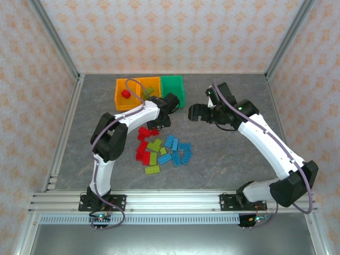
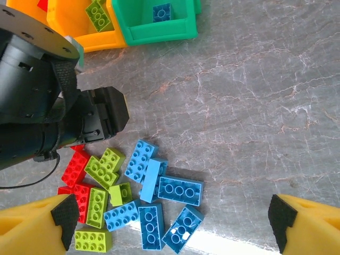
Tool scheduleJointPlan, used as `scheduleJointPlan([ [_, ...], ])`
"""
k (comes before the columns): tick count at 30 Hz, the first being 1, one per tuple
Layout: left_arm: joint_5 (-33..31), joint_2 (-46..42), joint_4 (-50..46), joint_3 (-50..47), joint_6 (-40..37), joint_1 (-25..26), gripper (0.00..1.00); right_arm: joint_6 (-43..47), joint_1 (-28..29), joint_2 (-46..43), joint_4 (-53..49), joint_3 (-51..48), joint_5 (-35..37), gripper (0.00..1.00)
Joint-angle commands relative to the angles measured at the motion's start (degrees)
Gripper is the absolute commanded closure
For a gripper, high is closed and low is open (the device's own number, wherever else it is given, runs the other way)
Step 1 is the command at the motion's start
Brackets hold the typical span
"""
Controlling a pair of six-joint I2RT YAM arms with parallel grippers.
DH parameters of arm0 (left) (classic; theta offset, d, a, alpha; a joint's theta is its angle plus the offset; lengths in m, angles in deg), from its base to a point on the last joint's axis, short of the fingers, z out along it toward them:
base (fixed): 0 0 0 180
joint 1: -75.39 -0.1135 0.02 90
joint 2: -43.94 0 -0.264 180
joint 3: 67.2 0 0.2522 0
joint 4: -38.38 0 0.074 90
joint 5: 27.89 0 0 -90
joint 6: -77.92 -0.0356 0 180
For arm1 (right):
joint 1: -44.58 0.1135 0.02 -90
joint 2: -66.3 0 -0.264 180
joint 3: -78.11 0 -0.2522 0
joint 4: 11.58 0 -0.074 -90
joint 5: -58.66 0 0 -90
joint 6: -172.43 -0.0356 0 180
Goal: Sort the legos into containers by color
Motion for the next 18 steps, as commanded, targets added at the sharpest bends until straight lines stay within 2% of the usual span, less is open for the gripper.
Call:
scheduleJointPlan([
  [1,-2.87,0.82,-2.95,1.27,-3.3,-1.56,0.4,-3.42,-0.18,-2.3,-1.66,-0.17,2.86,0.06],
  [8,5.54,1.08,2.87,-2.62,-7.12,-3.92,0.4,-8.4,-0.09,-3.18,-0.84,-2.59,4.03,0.06],
  [13,6.36,1.73,3.9,-4.1,-7.79,-4.14,0.4,-10.41,0.33,-2.96,-0.34,-3.33,4.55,0.06],
  [18,7.6,2.72,4.91,-4.4,-8.8,-4.95,0.48,-10.64,0.83,-2.42,-1.0,-2.24,5.51,0.06],
])
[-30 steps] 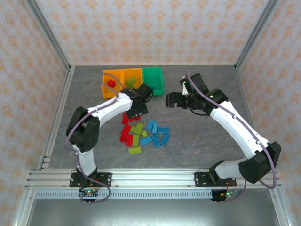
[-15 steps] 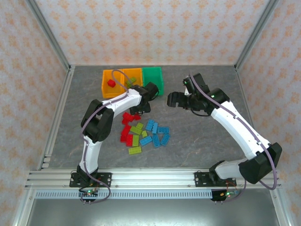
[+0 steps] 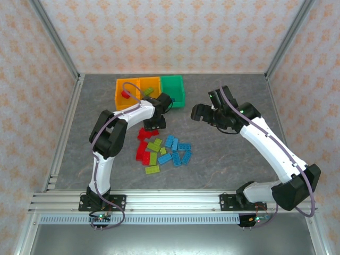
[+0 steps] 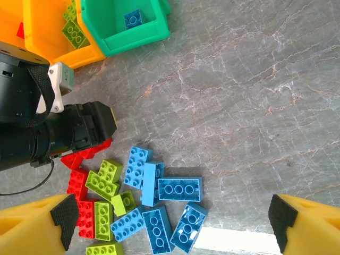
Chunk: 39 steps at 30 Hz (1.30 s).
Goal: Sort the legos into containers by color
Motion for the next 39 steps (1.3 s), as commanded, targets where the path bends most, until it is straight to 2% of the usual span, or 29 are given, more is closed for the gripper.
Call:
scheduleJointPlan([
  [1,0.91,1.74,0.92,-0.32,-1.87,-0.64,0.5,-1.32,0.6,0.11,-1.23,0.71,2.4,0.05],
  [6,1.7,2.44,0.38,-0.18,-3.37,-1.19,0.57,-1.74,1.18,0.71,-2.05,0.92,2.38,0.05],
  [9,2.22,2.05,0.11,-0.48,-3.77,-1.44,0.66,-1.16,2.02,1.11,-2.04,0.38,0.35,0.05],
  [13,3.09,-1.84,0.28,-0.2,-3.56,-3.27,0.72,0.59,4.01,2.13,-1.87,-0.06,-2.74,0.05],
  [17,2.39,-7.39,-0.69,2.34,-4.1,-8.07,0.74,-0.02,4.57,2.93,-1.46,0.19,-2.33,0.05],
  [21,0.87,-9.89,-2.11,9.37,-5.0,-15.89,0.75,-1.71,4.57,2.98,0.59,-0.02,-0.5,0.04],
  [26,-0.45,-2.35,-2.98,24.21,-4.22,-23.96,0.76,-2.55,4.57,3.79,1.03,0.15,2.11,0.03],
  [29,-1.93,4.8,-2.41,34.31,-4.8,-25.51,0.76,-2.11,4.55,4.62,0.46,0.94,2.4,0.03],
  [34,-4.44,16.56,-7.21,52.47,-6.6,-25.9,0.72,-1.58,4.59,5.5,-0.89,2.13,3.24,0.03],
  [37,-4.83,17.91,-6.81,53.02,-6.74,-26.14,0.66,-1.93,4.55,5.51,-1.15,2.01,4.23,0.03],
  [39,-3.31,18.03,-6.89,52.64,-7.36,-26.16,0.58,-2.57,4.57,5.51,-1.59,1.48,5.02,0.03],
])
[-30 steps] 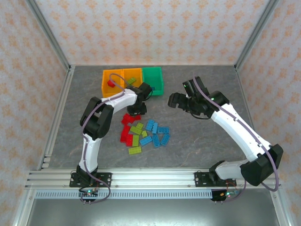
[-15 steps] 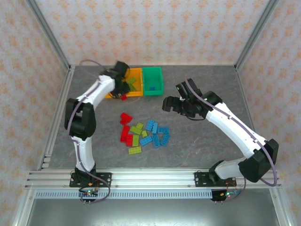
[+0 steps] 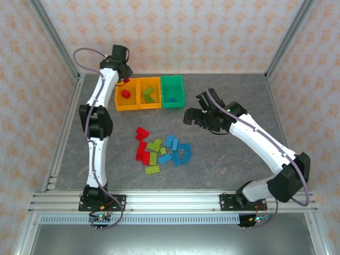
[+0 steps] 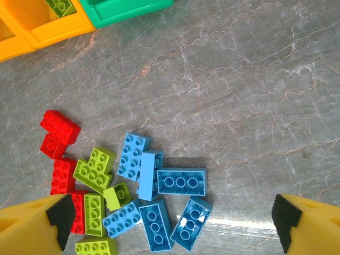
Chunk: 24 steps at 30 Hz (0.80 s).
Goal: Sort the legos into containers by color
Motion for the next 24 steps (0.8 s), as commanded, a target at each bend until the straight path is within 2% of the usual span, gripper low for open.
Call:
scheduleJointPlan([
  [1,-0.46,-1.31,-3.66,1.61,-1.62,0.06,0.55,-1.22,0.1,0.13,-2.06,0.97,3.34,0.03],
  [7,1.04,-7.19,-3.51,-3.95,-3.9,0.6,0.45,-1.3,0.1,0.83,-0.39,-1.91,2.0,0.03],
  [11,5.43,-14.96,-4.37,-8.02,-6.91,1.87,0.45,2.65,0.27,2.97,0.14,-4.11,-0.62,0.03],
  [15,8.2,-26.2,-1.61,-18.68,-12.46,5.99,0.44,5.92,1.3,6.96,-1.65,-5.4,-3.32,0.03],
  [19,11.85,-37.42,1.17,-31.45,-18.04,9.34,0.42,5.51,3.99,10.85,-0.09,-7.03,-7.78,0.03],
  [24,18.94,-48.16,6.01,-46.4,-16.44,10.34,0.4,4.96,5.97,15.11,5.45,-10.29,-9.28,0.03],
])
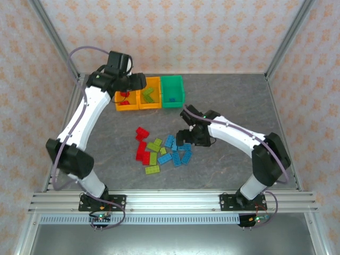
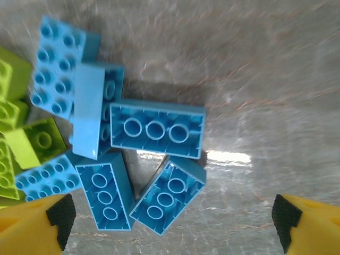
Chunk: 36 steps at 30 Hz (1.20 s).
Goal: Sort the legos into containers by color
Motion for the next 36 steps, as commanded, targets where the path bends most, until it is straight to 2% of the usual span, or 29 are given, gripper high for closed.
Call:
scheduleJointPlan([
  [1,5.83,-3.1,3.61,-8.38,-0.82,-0.71,0.39,1.37,0.6,2.69,2.92,-0.89,-1.24,0.03],
  [5,5.73,-6.61,4.93,-13.24,-0.89,-0.08,0.37,2.95,0.69,5.32,4.35,-0.51,0.58,0.03],
  [18,4.97,-5.93,2.9,-11.99,-3.23,-0.08,0.27,2.57,0.69,11.61,8.83,0.58,2.26,0.09],
  [24,4.43,-6.53,3.08,-13.12,-4.25,-0.01,0.19,1.94,0.73,13.89,5.49,3.0,5.3,0.21],
  [32,4.05,-7.95,3.78,-15.49,-5.01,-0.06,0.14,2.58,0.69,13.85,4.79,2.77,5.33,0.36],
  [34,4.12,-8.51,3.84,-16.06,-5.46,0.01,0.11,2.57,0.69,14.42,3.38,4.0,5.32,0.35],
  [36,3.56,-9.78,4.29,-17.18,-5.83,0.0,0.09,2.33,0.69,14.08,3.32,3.99,5.67,0.24],
])
